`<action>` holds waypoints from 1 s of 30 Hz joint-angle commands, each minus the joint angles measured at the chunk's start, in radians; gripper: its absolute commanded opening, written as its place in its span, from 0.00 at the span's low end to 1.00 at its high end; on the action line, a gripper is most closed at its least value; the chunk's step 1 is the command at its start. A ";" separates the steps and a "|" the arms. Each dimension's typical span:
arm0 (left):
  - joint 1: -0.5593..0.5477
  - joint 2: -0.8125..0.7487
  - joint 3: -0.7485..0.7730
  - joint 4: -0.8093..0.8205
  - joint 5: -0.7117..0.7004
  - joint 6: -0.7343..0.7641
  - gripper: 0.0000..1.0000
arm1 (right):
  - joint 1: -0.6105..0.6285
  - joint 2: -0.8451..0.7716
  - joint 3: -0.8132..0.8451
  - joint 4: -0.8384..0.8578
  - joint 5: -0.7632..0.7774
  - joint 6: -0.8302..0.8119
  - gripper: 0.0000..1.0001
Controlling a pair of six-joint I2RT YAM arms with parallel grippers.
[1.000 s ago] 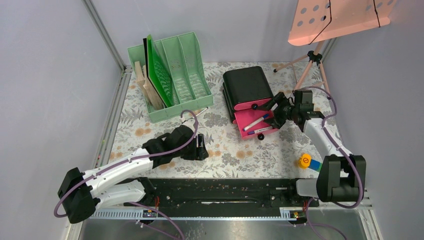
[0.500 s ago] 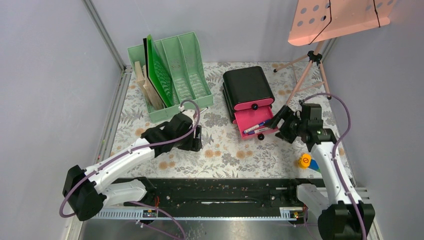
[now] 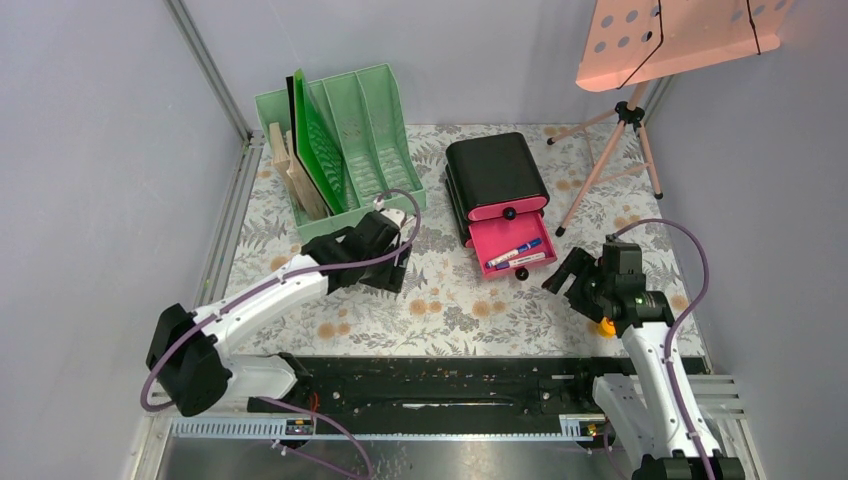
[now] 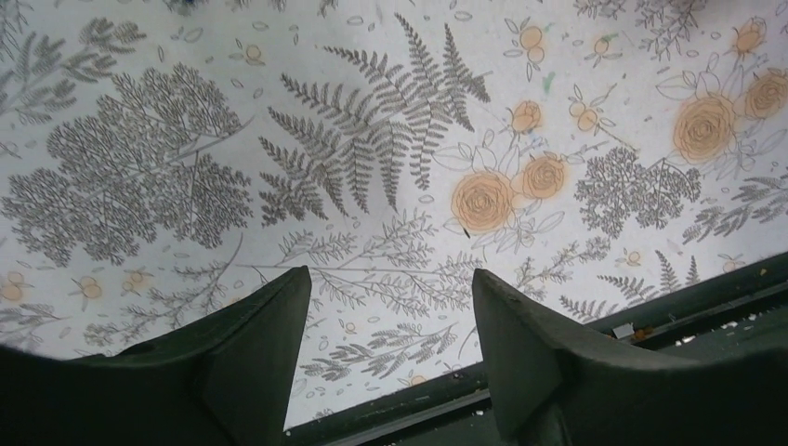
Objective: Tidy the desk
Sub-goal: Pick up the stationery from the center of the board.
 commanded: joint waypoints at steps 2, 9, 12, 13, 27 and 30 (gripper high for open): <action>0.025 0.087 0.109 0.019 -0.056 0.092 0.66 | -0.004 0.044 0.003 0.002 0.028 -0.020 0.87; 0.073 0.229 0.211 0.014 -0.061 0.162 0.65 | -0.004 0.041 -0.010 0.018 0.020 -0.015 0.87; 0.101 0.287 0.234 0.039 -0.038 0.185 0.65 | -0.004 0.042 -0.004 0.018 0.010 -0.017 0.87; 0.113 0.310 0.241 0.048 -0.032 0.192 0.66 | -0.003 0.040 -0.002 0.018 0.010 -0.018 0.87; 0.248 0.625 0.463 0.100 0.075 0.292 0.65 | -0.003 0.104 -0.019 0.071 0.002 -0.034 0.87; 0.276 0.674 0.495 0.099 0.085 0.313 0.65 | -0.003 0.144 -0.020 0.092 -0.005 -0.032 0.87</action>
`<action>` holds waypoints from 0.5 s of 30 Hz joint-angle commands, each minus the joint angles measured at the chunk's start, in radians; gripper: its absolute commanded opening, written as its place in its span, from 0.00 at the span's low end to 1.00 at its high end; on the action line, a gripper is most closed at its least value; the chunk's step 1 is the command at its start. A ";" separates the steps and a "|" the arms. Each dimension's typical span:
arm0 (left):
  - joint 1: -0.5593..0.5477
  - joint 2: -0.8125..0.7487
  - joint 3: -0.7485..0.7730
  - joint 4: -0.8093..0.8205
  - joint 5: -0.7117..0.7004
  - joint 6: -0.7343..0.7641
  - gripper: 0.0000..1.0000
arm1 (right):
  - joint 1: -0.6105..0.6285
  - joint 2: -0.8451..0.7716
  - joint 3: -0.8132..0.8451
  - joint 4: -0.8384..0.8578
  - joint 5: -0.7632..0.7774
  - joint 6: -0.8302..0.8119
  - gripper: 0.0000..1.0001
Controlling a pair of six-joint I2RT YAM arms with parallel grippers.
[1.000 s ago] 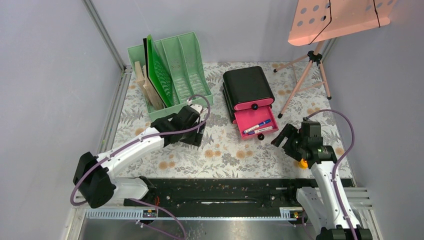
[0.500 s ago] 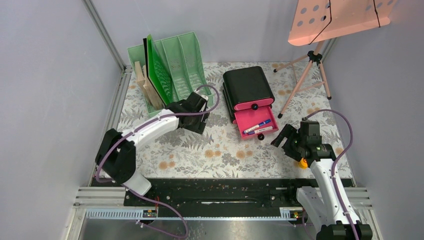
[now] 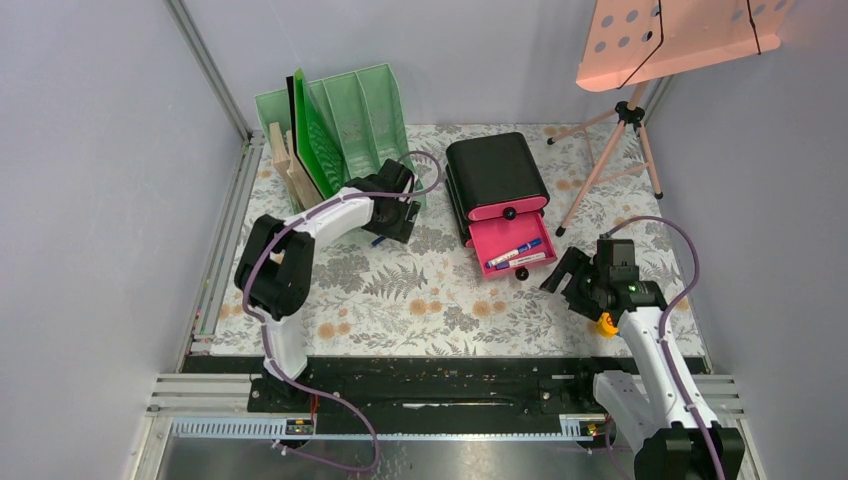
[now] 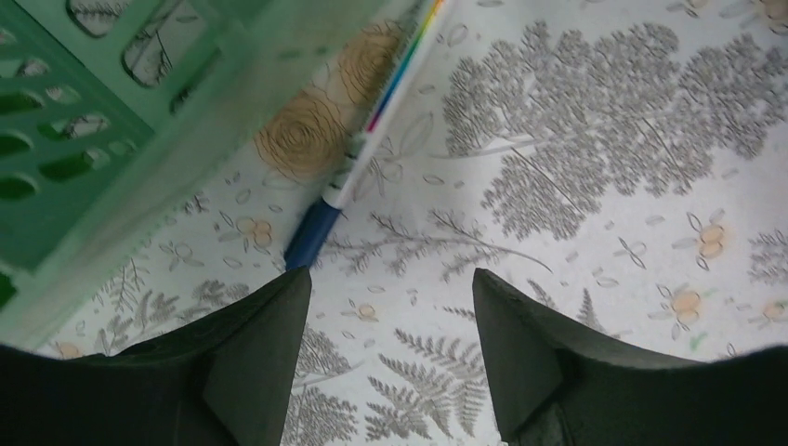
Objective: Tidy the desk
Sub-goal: Pick up the stationery from the center of the board.
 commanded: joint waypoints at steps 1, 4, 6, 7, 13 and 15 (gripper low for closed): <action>0.039 0.057 0.075 0.031 0.039 0.057 0.65 | -0.004 0.050 -0.007 0.056 -0.008 -0.013 0.87; 0.059 0.095 0.096 0.026 0.053 0.072 0.64 | -0.003 0.075 -0.004 0.069 -0.010 -0.016 0.87; 0.072 0.122 0.108 0.023 0.058 0.079 0.64 | -0.003 0.087 -0.001 0.074 -0.010 -0.018 0.87; 0.079 0.131 0.115 0.019 0.063 0.081 0.64 | -0.004 0.091 0.001 0.076 -0.009 -0.018 0.87; 0.108 0.172 0.158 -0.003 0.087 0.083 0.62 | -0.003 0.105 0.006 0.080 -0.010 -0.022 0.87; 0.108 0.192 0.174 -0.028 0.079 0.090 0.61 | -0.003 0.106 0.005 0.079 -0.009 -0.021 0.87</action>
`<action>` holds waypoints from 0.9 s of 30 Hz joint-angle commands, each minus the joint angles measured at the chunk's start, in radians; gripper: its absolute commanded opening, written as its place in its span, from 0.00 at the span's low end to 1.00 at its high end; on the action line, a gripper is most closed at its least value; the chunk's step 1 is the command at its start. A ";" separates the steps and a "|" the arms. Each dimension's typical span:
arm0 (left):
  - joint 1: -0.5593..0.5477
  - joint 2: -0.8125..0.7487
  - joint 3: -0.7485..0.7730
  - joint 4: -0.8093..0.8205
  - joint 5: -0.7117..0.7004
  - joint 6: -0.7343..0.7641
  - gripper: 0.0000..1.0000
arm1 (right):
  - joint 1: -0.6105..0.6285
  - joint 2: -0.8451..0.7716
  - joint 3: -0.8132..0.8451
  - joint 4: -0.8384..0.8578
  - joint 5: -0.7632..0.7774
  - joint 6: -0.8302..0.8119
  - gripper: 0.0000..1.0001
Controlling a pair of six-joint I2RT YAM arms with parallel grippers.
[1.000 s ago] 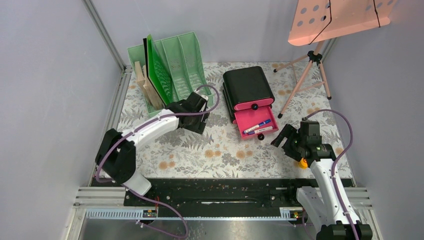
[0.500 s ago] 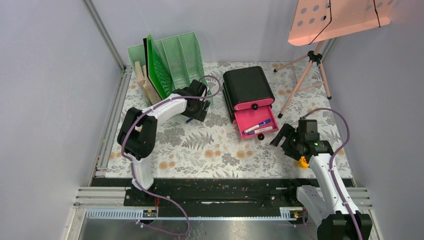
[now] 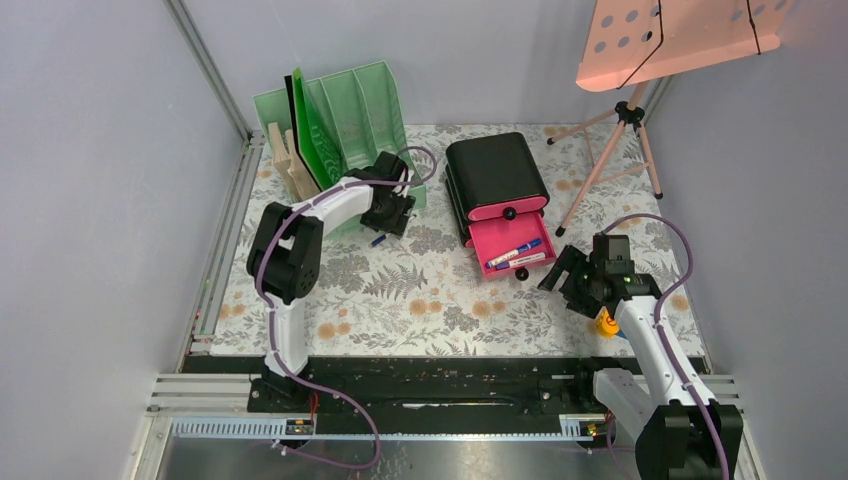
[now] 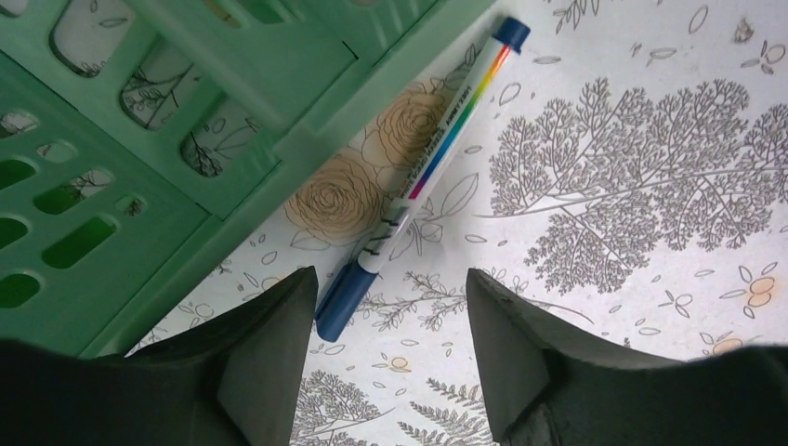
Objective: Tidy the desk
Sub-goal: Pick up the stationery from the center of the board.
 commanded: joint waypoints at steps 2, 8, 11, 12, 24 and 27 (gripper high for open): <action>0.029 0.058 0.057 -0.023 -0.017 0.025 0.60 | -0.003 0.000 0.008 0.020 -0.004 -0.015 0.87; 0.026 0.063 0.009 -0.023 -0.044 0.014 0.52 | -0.005 -0.009 0.000 0.020 -0.010 -0.010 0.87; 0.022 0.069 -0.011 -0.023 -0.062 0.010 0.52 | -0.003 -0.011 0.000 0.021 -0.014 -0.009 0.87; 0.020 0.073 -0.009 -0.029 -0.060 0.010 0.50 | -0.004 -0.011 0.000 0.021 -0.016 -0.009 0.87; -0.014 0.026 -0.067 -0.030 -0.065 0.013 0.07 | -0.004 -0.078 0.005 0.002 -0.043 -0.017 0.94; -0.031 -0.050 -0.123 -0.001 -0.052 -0.015 0.05 | -0.003 -0.110 0.008 -0.009 -0.058 -0.012 0.99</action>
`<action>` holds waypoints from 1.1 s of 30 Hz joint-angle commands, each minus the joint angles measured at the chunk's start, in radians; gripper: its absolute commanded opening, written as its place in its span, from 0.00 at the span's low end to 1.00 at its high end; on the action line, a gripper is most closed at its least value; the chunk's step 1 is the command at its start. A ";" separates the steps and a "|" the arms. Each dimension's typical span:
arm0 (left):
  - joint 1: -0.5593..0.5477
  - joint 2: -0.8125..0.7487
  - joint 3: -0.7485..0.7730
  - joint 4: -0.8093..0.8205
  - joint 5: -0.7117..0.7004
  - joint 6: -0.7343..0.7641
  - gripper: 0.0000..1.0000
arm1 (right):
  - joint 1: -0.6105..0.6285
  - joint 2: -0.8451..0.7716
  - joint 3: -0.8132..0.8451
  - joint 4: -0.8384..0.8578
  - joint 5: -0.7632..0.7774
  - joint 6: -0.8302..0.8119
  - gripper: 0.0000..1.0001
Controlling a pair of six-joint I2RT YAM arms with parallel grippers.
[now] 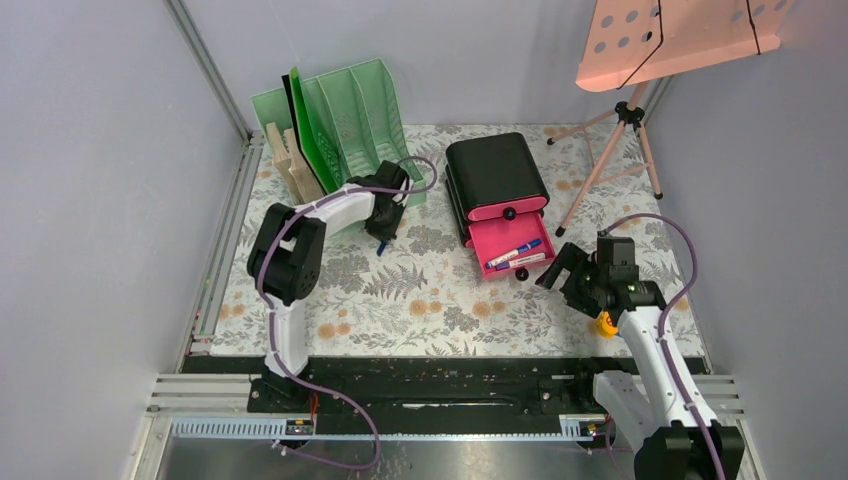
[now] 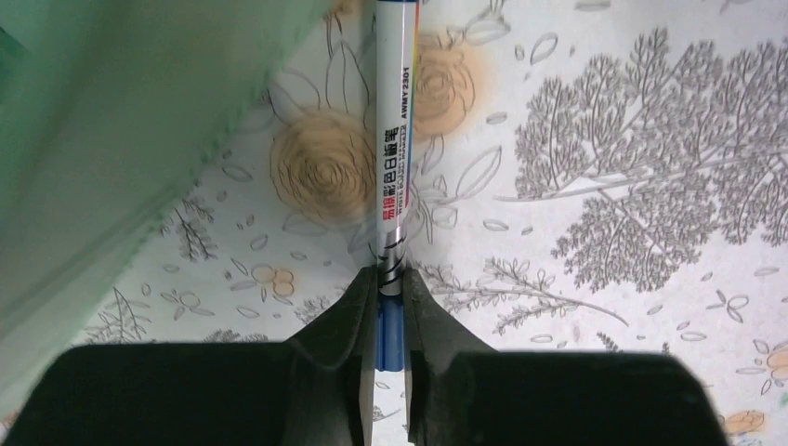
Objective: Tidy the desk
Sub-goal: Pick up the stationery from the center of the board.
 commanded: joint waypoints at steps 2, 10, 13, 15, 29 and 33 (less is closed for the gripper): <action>-0.034 -0.128 -0.130 0.015 0.003 -0.041 0.03 | -0.003 -0.060 0.012 -0.025 -0.038 -0.007 1.00; -0.071 -0.419 -0.327 0.094 0.176 -0.191 0.00 | -0.004 -0.138 0.024 -0.071 -0.119 0.011 1.00; -0.082 -0.534 -0.413 0.144 0.264 -0.277 0.00 | -0.004 -0.161 0.024 -0.078 -0.160 0.033 0.99; -0.098 -0.597 -0.463 0.178 0.309 -0.333 0.00 | -0.004 -0.175 0.024 -0.090 -0.179 0.040 1.00; -0.250 -0.849 -0.931 0.989 0.631 -1.006 0.00 | -0.004 -0.274 -0.065 -0.034 -0.414 0.231 0.99; -0.316 -0.790 -0.952 1.202 0.671 -1.120 0.00 | -0.004 -0.300 -0.114 0.023 -0.496 0.306 0.98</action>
